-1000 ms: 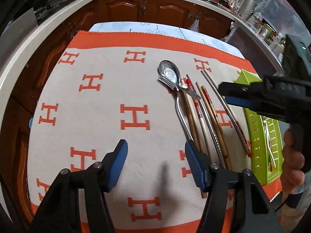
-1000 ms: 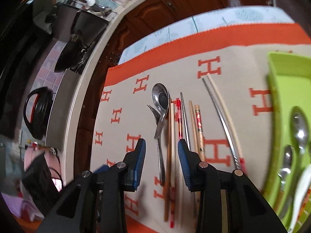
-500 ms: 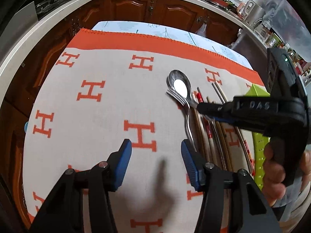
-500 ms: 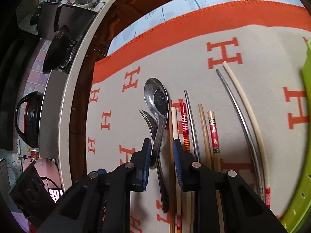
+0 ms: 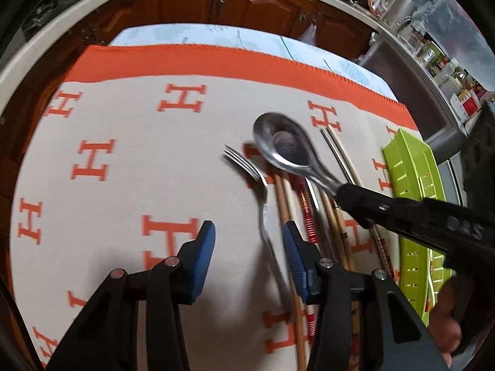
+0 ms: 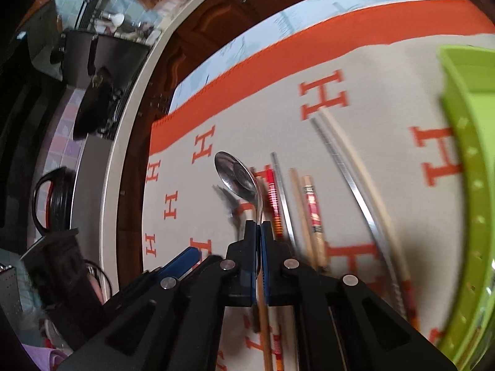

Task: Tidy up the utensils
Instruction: 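Grasp a steel fork with the left gripper while the right grasps a steel spoon, then carry the fork and spoon into the lime-green tray and open both grippers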

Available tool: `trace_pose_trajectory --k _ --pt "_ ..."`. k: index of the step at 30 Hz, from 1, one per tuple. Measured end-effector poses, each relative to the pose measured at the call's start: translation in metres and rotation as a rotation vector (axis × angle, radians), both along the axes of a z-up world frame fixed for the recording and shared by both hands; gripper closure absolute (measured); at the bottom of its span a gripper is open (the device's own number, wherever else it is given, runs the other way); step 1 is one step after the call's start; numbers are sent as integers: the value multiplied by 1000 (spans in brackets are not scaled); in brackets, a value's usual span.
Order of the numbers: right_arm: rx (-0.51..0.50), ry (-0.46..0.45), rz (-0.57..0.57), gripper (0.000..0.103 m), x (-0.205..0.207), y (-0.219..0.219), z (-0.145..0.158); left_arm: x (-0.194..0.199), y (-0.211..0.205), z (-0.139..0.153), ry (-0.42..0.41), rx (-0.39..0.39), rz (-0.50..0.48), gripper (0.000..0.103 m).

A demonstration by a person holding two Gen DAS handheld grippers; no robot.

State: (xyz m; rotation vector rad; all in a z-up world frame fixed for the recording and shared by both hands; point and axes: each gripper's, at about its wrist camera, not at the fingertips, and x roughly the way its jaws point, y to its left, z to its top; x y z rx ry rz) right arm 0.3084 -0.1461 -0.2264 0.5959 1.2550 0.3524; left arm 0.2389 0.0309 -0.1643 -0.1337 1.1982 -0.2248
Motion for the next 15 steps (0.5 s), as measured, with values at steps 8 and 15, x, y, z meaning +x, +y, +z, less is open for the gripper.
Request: trace_pose_trajectory --k 8,15 --pt "-16 -55 -88 100 -33 -42 19 11 -15 -19 25 79 1 96" --pt "14 -102 -123 100 -75 -83 40 3 -7 -17 41 -2 38 103"
